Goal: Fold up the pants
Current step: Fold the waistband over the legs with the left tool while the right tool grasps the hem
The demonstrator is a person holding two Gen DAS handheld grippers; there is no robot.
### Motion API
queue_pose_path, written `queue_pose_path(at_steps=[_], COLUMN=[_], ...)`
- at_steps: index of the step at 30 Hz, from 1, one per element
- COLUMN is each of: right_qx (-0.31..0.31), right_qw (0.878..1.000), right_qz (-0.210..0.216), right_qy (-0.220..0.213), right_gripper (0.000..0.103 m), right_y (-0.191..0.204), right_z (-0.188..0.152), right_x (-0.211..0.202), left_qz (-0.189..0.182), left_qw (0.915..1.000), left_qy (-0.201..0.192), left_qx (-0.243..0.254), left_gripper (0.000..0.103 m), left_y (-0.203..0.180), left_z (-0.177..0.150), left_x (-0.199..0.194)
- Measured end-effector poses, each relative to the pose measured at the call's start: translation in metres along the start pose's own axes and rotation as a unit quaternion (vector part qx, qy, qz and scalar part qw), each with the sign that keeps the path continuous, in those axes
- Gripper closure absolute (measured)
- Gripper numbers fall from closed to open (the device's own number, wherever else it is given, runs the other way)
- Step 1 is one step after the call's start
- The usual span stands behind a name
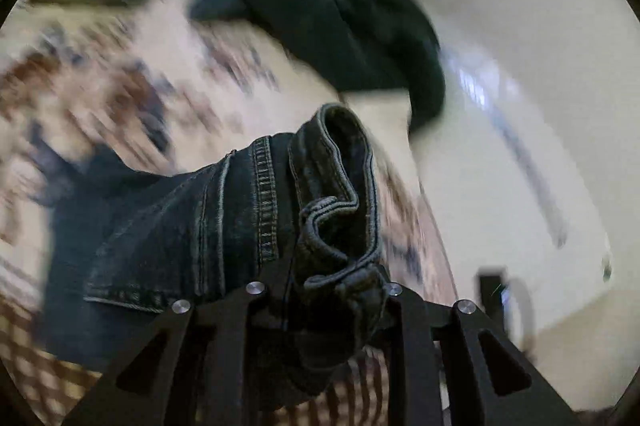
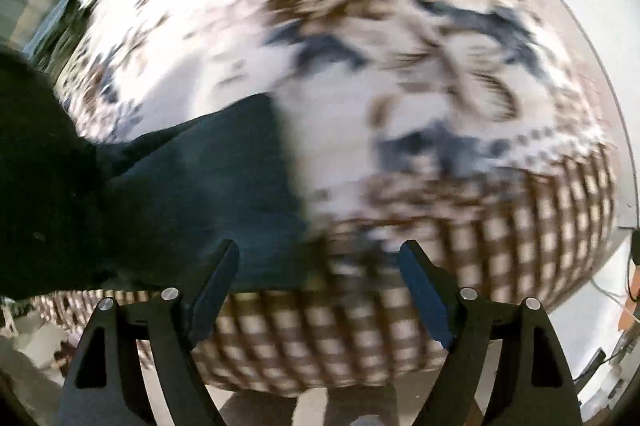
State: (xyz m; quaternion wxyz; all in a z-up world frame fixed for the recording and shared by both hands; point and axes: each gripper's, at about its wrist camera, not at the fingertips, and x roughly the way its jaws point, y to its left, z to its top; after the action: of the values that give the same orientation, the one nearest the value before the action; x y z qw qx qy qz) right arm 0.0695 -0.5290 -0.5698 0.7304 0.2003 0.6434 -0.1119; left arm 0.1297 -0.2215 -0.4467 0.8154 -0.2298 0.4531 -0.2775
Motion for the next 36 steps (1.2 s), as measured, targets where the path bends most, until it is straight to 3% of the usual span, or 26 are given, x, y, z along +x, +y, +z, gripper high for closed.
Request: queue_pose_path(at_steps=[4, 9, 12, 13, 17, 19, 21, 26, 29, 36], right_qx=[0.027, 0.052, 0.076, 0.087, 0.122, 0.129, 0.124, 0.117, 0.105, 0.06], right_qw=[1.0, 0.999, 0.996, 0.994, 0.985, 0.979, 0.974, 0.961, 0.969, 0.992], right_qz=[-0.01, 0.009, 0.053, 0.07, 0.125, 0.155, 0.189, 0.236, 0.211, 0.111], right_qy=[0.005, 0.013, 0.018, 0.017, 0.012, 0.017, 0.03, 0.078, 0.068, 0.004], right_gripper=[0.019, 0.019, 0.019, 0.019, 0.019, 0.019, 0.019, 0.02, 0.022, 0.049], right_y=[-0.048, -0.075, -0.082, -0.084, -0.073, -0.063, -0.046, -0.004, 0.018, 0.047], right_z=[-0.003, -0.001, 0.005, 0.006, 0.014, 0.017, 0.025, 0.034, 0.036, 0.027], right_x=[0.001, 0.004, 0.003, 0.002, 0.004, 0.009, 0.023, 0.074, 0.087, 0.076], left_qz=[0.025, 0.085, 0.114, 0.131, 0.17, 0.214, 0.259, 0.373, 0.408, 0.428], left_qw=[0.9953, 0.9843, 0.9771, 0.9739, 0.9699, 0.9613, 0.95, 0.9058, 0.8875, 0.8712], left_qy=[0.09, 0.151, 0.173, 0.178, 0.163, 0.155, 0.149, 0.161, 0.161, 0.155], left_qx=[0.028, 0.036, 0.048, 0.051, 0.06, 0.076, 0.091, 0.12, 0.142, 0.185], left_gripper=[0.084, 0.077, 0.051, 0.036, 0.025, 0.017, 0.017, 0.017, 0.017, 0.017], left_y=[-0.009, -0.019, -0.036, -0.04, -0.046, -0.04, -0.028, 0.02, 0.037, 0.04], left_z=[-0.039, -0.05, -0.04, -0.037, -0.035, -0.029, -0.025, -0.02, -0.015, -0.015], left_x=[0.071, 0.09, 0.08, 0.073, 0.048, 0.035, 0.036, 0.035, 0.04, 0.051])
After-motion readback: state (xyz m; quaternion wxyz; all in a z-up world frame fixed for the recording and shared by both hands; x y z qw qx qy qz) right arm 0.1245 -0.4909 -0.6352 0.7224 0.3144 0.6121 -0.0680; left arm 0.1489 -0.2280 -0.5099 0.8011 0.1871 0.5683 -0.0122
